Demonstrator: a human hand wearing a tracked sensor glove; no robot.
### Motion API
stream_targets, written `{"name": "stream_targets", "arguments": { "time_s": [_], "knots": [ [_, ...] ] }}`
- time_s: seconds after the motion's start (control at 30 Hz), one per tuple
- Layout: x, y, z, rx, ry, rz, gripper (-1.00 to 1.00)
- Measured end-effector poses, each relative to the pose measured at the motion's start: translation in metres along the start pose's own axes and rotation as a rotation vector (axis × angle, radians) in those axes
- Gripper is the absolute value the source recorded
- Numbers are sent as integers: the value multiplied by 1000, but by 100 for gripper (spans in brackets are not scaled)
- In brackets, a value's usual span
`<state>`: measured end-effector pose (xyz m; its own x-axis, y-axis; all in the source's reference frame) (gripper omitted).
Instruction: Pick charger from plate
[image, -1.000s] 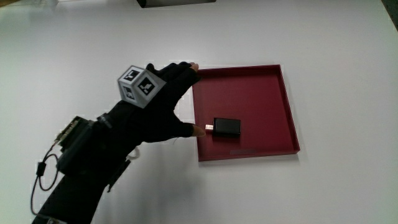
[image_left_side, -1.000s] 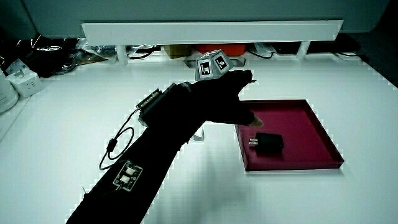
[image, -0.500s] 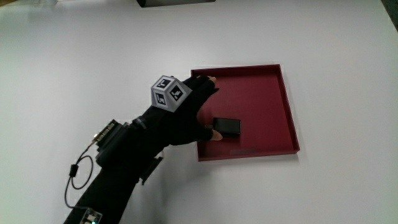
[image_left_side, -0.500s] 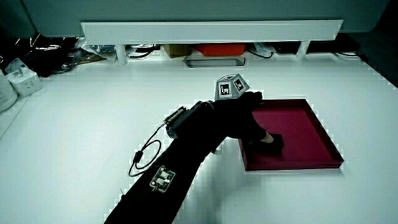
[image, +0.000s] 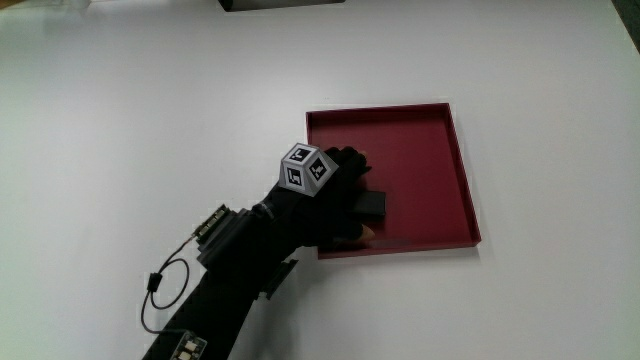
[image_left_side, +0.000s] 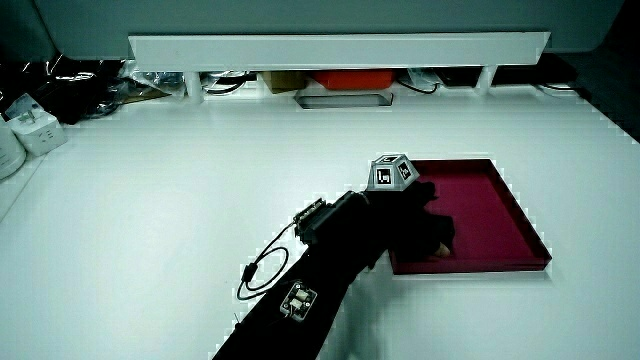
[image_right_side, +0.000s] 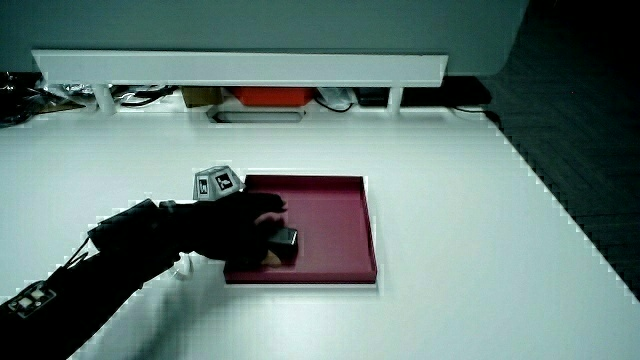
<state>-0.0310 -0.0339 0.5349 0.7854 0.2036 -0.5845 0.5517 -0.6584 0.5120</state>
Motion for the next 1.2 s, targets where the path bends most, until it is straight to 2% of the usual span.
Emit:
{"name": "stream_targets", "arguments": {
  "time_s": [0.17,0.2,0.23,0.43,0.73,1.07,1.2],
  "knots": [
    [0,4,-13,-13,26,6,0],
    [0,4,-13,-19,14,10,0],
    [2,4,-12,-21,34,13,0],
    [2,4,-12,-9,36,0,0],
    [3,0,-10,69,35,-53,47],
    [4,-3,-9,84,28,-80,100],
    [4,-5,-7,98,25,-88,100]
  ]
}}
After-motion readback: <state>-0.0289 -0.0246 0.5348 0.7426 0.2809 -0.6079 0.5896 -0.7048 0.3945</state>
